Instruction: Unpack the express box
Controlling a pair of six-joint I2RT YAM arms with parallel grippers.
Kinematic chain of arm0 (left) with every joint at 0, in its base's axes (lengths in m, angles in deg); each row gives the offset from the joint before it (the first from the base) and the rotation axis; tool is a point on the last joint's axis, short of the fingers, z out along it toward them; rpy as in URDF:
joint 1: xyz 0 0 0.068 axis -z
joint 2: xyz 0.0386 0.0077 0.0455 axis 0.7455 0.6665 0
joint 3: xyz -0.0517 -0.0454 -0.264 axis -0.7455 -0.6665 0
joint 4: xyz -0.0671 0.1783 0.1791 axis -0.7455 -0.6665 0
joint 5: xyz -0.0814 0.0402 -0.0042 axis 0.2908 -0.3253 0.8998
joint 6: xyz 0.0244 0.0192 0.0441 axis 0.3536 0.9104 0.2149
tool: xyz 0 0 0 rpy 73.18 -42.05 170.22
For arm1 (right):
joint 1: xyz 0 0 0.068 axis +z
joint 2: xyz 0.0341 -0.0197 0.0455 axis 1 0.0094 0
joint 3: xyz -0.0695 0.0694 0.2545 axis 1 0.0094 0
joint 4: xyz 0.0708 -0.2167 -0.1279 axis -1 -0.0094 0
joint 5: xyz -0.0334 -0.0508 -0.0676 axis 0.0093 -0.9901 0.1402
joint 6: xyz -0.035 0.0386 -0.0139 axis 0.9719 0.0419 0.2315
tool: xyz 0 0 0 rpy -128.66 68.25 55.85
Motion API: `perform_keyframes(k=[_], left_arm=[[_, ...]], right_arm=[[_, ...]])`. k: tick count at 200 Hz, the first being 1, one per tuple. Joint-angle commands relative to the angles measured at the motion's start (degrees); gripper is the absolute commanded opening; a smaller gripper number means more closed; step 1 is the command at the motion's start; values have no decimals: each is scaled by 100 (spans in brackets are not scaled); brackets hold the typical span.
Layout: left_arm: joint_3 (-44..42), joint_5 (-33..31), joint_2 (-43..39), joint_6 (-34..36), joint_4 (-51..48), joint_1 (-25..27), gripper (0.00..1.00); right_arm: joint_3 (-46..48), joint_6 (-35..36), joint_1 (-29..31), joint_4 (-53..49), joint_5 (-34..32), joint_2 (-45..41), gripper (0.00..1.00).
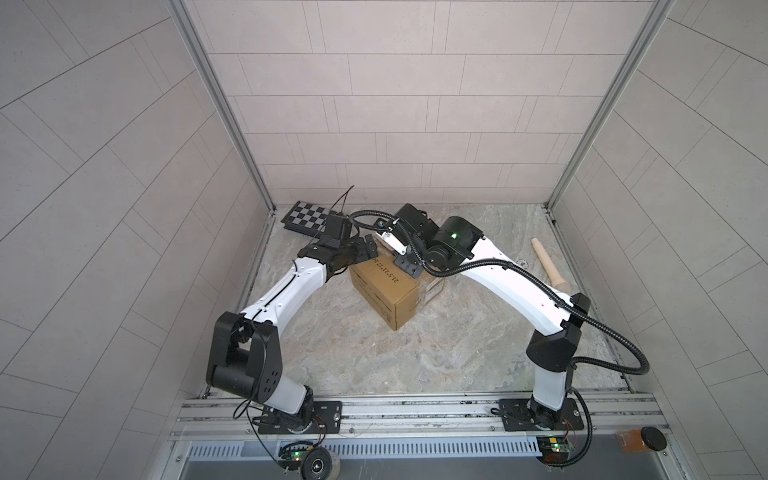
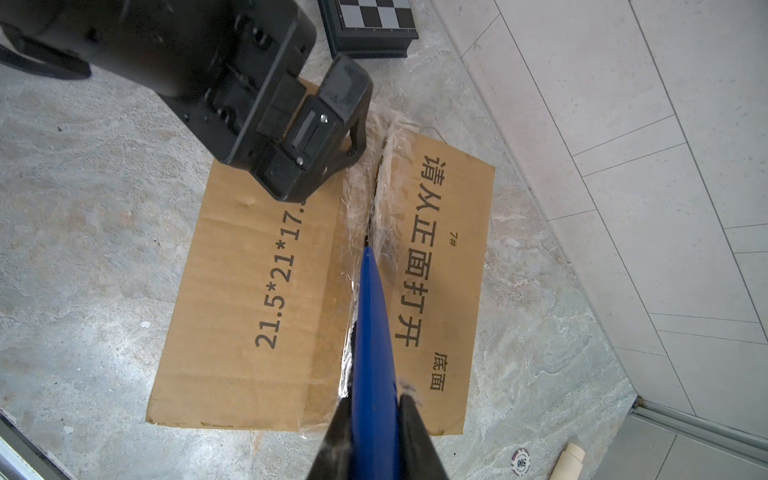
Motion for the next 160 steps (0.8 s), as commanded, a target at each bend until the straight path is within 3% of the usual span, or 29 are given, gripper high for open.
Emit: perform_keyframes(k=[1,68,160], left_arm=[[-257,-155,245,79,-693,-14,99],[-265,-150,266,70,-680,-10,100],[-305,-338,418,68,-693,0,100]], right_arm=[[37,118,-31,27,-254,-184,0],[241,156,-50,-14,-293,-134,0],[-341,238,-132,-1251,-292,-51,0]])
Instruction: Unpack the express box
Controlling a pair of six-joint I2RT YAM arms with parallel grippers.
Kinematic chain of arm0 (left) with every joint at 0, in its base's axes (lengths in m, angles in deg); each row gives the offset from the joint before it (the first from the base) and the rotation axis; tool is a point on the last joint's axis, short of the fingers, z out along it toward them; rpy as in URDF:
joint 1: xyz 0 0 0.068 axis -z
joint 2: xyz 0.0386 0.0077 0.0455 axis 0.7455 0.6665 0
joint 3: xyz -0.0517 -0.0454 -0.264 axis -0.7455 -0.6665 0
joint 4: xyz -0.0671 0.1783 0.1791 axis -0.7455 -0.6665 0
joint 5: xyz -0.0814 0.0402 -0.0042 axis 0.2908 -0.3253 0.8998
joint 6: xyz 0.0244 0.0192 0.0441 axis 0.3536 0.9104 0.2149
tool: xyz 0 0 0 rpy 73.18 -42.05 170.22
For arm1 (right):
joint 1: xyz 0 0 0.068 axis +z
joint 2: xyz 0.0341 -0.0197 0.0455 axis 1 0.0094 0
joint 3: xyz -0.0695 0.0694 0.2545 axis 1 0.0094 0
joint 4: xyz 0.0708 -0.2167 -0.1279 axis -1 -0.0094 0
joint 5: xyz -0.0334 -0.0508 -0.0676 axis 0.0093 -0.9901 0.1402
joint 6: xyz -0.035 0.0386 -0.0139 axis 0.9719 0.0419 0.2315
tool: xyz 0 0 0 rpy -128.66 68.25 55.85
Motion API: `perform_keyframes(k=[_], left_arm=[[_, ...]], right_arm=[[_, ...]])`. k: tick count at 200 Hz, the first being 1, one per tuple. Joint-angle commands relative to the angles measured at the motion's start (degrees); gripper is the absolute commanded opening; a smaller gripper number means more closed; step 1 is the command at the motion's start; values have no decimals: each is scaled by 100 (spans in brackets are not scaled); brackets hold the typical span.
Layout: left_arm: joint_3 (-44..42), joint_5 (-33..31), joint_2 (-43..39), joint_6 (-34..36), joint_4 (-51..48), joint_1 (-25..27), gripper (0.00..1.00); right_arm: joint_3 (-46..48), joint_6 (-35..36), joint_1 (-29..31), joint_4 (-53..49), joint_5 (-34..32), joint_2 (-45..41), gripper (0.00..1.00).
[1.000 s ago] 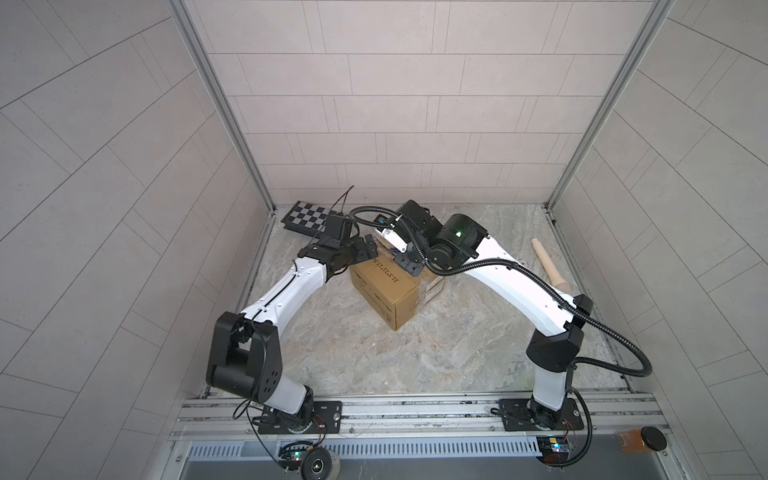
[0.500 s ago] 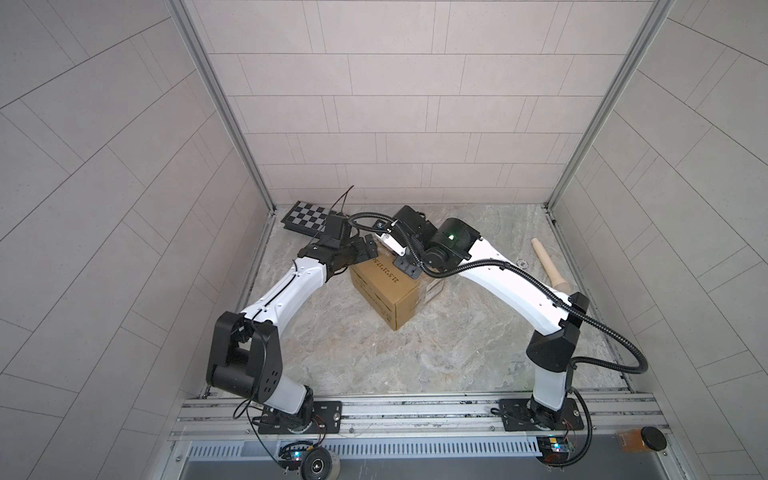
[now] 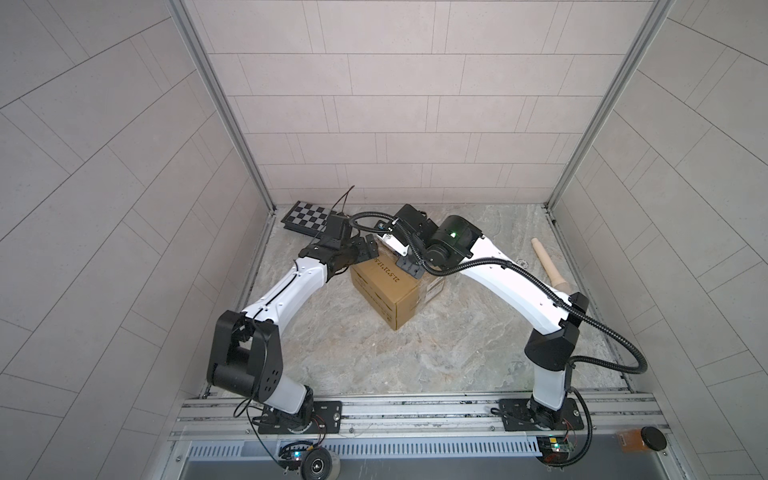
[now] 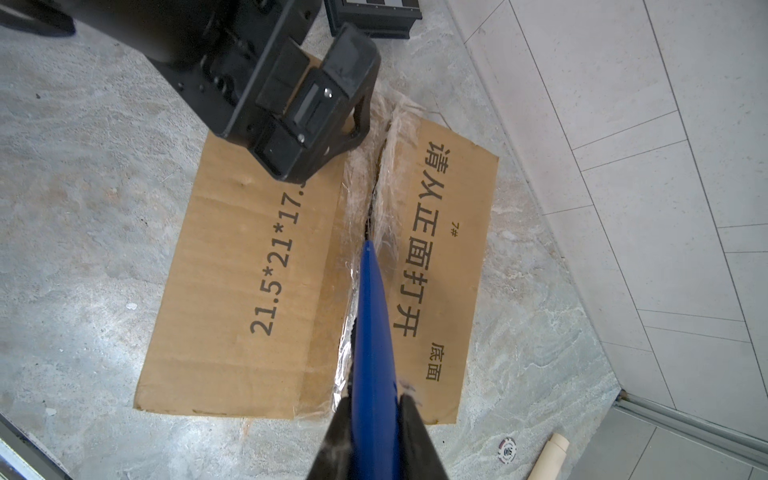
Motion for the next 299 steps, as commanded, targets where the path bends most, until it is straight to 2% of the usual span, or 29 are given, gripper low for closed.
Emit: perform_keyframes(k=[1,101,126,186,250,299], left_arm=[[-281,-358,369,109,-795,-1,100],[-228,-291,344,140,-756,45,100],[-217,-291,357,149,-765,43,100],[-207,-427,445,124,-873,43,100],[-156,-462,467,145,-949,43,99],[-137,-394,420,159,-878,45,99]], right_arm=[[-132,93,-97,-856,-240,-122,0],[-276,-60,-108,-295,175,545,0],[-416,-106,-108,-469,236,659,0],[-486,-236,-258,-1410,337,320,0],[-65,-313,-425,-1478,911,-178,0],[-253,-281,-421,-1325,1168,144,0]])
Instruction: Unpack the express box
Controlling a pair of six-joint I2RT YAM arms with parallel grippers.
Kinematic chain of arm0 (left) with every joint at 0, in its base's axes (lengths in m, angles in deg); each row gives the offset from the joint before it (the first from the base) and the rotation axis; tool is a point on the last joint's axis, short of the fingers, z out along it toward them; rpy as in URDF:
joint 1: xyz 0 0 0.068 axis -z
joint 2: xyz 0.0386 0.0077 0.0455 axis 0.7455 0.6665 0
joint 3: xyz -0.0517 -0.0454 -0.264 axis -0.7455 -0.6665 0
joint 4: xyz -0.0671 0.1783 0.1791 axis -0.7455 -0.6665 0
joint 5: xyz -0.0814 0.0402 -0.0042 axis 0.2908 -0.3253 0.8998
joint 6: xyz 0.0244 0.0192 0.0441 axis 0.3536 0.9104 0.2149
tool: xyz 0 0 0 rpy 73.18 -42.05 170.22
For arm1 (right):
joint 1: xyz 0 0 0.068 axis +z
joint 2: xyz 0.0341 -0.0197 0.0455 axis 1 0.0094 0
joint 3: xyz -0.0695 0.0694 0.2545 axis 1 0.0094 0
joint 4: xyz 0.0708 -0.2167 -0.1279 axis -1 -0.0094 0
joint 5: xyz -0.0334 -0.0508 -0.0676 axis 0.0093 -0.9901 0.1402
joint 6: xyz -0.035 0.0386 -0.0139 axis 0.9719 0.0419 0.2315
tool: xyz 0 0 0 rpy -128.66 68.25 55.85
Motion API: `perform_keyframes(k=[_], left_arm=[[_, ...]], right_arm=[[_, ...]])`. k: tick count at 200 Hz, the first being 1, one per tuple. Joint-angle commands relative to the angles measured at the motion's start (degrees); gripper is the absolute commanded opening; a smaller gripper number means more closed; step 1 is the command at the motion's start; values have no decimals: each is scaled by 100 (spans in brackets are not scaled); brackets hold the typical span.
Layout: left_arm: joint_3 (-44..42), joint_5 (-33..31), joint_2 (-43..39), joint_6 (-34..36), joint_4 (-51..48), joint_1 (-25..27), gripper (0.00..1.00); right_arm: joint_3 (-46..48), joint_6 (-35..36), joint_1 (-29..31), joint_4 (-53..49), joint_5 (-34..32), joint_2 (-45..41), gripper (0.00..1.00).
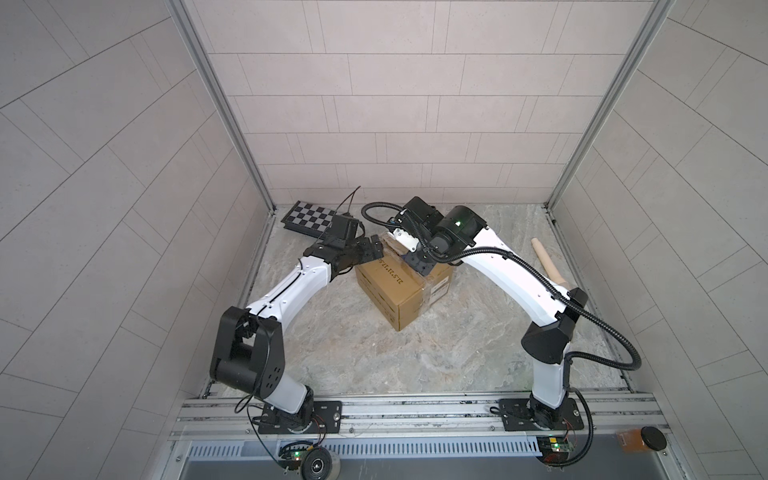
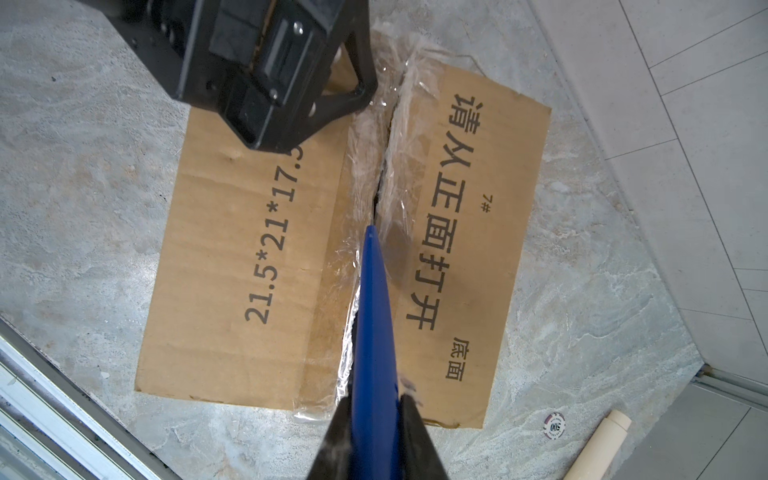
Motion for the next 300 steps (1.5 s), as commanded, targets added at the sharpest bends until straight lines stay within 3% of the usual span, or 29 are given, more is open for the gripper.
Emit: perform_keyframes(k=[1,72,164,193,220,268,300], left_arm=[[-203,-480,295,152,-898,-74,99],[-160,-126,224,151,-570,-56,100],[-142,-255,443,160,-713,-16,99],[-51,-58,266,219,-523,87,99],[172,-14,153,314,-577,315,99],[207,270,-651,364,-632,391,100],[-99,234,-1382,369,-665,399,100]], right_arm=[[-160,53,25,-785,342,15,0],[-1585,-192,59,-1144,97,1198,0],[-268,-280,50,-1316,-240,-316,0],[-143,-357,63,-1384,168,-399,0],[-171,-597,74,-1597,140,-306,0],[8,-849,129,-1456,400,-347,0],[600,-1095,140,-1191,723,-650,0]])
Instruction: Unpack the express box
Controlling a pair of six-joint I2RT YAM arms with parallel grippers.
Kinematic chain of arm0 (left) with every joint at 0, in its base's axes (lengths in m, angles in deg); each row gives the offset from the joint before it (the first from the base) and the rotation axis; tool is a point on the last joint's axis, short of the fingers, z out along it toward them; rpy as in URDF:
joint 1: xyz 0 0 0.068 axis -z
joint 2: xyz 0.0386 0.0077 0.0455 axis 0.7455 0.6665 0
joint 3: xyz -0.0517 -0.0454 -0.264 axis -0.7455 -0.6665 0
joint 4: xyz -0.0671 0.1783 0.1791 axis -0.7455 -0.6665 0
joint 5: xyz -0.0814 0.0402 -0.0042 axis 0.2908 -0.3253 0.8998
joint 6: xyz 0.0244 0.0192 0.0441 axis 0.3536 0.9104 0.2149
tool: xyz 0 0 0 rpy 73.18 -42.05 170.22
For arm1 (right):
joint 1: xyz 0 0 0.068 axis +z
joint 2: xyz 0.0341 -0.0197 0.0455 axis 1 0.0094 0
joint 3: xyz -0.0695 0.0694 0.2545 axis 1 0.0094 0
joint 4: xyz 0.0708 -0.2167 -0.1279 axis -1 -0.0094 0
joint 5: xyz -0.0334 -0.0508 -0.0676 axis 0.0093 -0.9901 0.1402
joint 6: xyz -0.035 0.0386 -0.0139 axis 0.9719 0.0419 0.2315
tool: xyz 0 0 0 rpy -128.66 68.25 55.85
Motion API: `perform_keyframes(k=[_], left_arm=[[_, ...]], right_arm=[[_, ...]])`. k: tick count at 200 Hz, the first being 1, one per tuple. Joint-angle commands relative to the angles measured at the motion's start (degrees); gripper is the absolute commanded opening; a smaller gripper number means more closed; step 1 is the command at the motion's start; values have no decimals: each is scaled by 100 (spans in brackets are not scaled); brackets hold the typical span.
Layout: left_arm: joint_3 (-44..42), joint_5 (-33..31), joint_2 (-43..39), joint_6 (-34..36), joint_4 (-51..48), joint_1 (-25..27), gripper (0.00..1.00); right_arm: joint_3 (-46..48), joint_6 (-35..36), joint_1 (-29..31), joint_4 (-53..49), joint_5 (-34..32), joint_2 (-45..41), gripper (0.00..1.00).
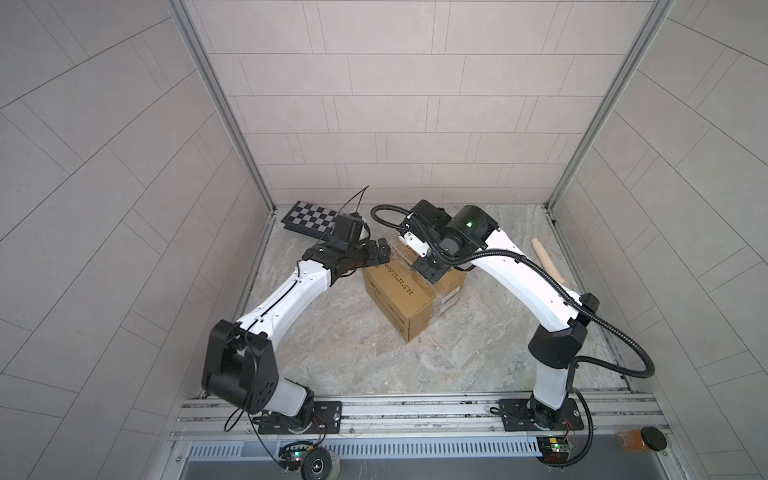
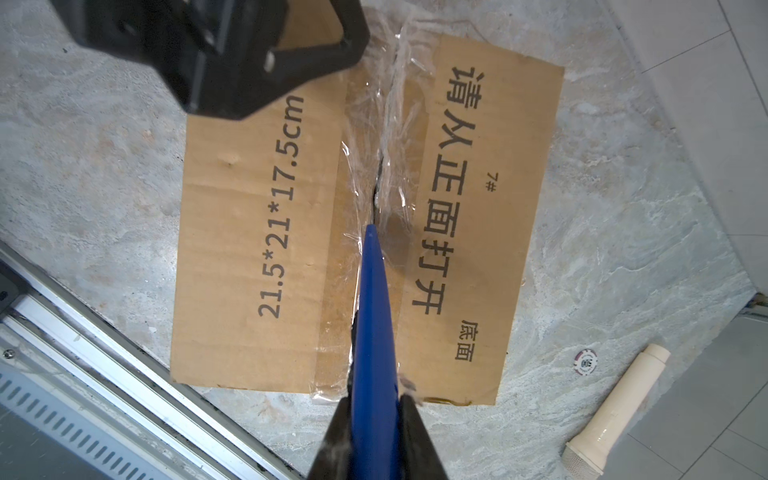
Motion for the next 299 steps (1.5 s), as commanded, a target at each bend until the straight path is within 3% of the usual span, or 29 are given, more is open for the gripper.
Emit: perform_keyframes(k=[1,57,86,139,172,216,241,299], left_arm=[[-199,-41,-617,112,-180,21,100],[-286,-76,-1152,-488,-1081,443,100],[-730,-165,-1288,-1044,-820,956,100],[-1382,-889,-1089,-1463,-567,1544,100],[-1350,-1265,-942,-1525,-1050,1592,99],[-685,-1729,-1564,-1109,-1705,1600,100],[-470,-1666,-1775,-1081,-1988,1599,100],[-1066,-1337,-1728,-1497,-1158,1689,100]], right_arm=[[460,-255,69,-380,505,-289,0],[448,-853,68,-514,889,-367,0],[429,-1014,68,-687,1136,-334,0],[1009,-1234,143,-317,888,-649,0],[1126,-1355,244,-224,662,-797,0],[1099,-1249,231,-229,329,-849,0],[1084,-1251,226,-93,346,-887,0],[1543,-1185,228,221,477,-1146,0]])
